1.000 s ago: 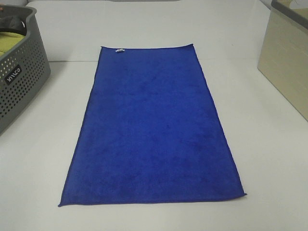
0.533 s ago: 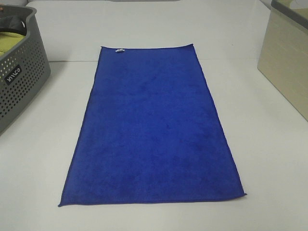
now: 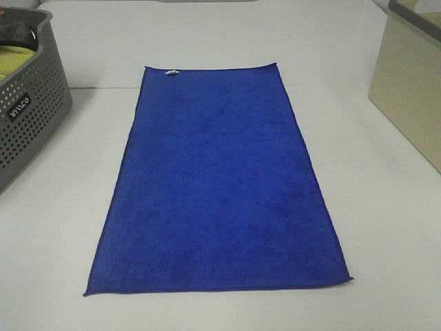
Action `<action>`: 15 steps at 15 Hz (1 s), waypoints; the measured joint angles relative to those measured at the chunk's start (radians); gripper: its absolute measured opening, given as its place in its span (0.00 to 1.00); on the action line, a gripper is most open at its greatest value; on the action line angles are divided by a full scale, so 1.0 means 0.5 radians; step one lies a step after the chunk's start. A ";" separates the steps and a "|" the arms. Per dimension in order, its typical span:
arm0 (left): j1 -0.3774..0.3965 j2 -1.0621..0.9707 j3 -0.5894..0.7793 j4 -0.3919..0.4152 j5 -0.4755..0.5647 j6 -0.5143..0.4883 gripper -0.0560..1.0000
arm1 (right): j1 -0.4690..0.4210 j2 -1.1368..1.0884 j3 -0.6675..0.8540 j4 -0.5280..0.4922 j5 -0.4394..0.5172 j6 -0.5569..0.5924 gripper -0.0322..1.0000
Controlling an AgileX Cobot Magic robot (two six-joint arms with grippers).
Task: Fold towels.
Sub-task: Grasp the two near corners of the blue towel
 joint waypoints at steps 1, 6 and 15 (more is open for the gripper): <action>0.000 0.000 0.000 0.000 0.000 0.000 0.56 | 0.000 0.000 0.000 0.000 0.000 0.000 0.76; 0.000 0.000 0.000 0.000 0.000 0.000 0.56 | 0.000 0.000 0.000 0.000 0.000 0.000 0.76; 0.000 0.000 0.000 0.000 0.000 0.000 0.56 | 0.000 0.000 0.000 0.000 0.000 0.000 0.76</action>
